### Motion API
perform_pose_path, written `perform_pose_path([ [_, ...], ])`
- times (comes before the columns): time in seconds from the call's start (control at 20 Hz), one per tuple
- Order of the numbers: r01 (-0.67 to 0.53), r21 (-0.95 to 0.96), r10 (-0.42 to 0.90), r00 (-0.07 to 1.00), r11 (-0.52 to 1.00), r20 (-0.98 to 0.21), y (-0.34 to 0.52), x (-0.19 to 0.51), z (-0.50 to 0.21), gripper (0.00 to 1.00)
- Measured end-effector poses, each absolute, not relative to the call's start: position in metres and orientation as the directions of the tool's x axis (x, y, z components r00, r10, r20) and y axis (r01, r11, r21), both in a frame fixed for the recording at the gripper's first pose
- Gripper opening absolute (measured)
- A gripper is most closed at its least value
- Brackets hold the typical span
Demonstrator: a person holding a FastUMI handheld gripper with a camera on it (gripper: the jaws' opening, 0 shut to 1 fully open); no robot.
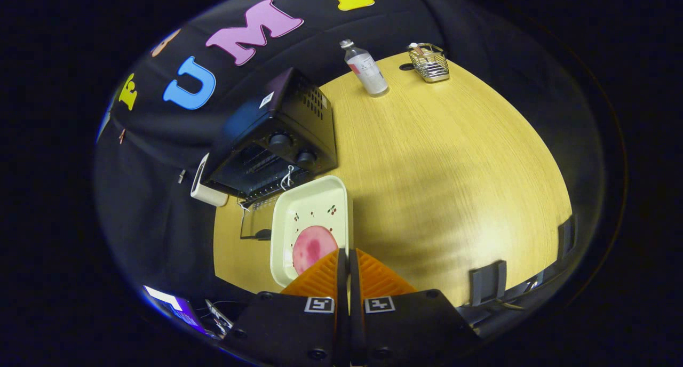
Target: Open the toaster oven, put the food inside, and close the toaster oven door.
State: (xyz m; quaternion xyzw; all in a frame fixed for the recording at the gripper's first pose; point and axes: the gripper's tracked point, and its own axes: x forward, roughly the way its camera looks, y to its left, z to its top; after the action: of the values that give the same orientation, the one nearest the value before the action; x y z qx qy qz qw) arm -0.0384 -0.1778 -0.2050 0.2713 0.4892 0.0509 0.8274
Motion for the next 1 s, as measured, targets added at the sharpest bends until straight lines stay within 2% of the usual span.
perform_pose_path([
  [0.5,0.265,0.59,0.324,0.633,0.762,-0.703,-0.072,0.001,-0.189,0.06],
  [0.85,0.302,0.562,0.268,0.646,0.77,-0.715,-0.011,0.051,-0.222,0.06],
  [1.0,0.333,0.588,0.235,0.689,0.737,-0.685,0.001,0.086,-0.226,0.06],
])
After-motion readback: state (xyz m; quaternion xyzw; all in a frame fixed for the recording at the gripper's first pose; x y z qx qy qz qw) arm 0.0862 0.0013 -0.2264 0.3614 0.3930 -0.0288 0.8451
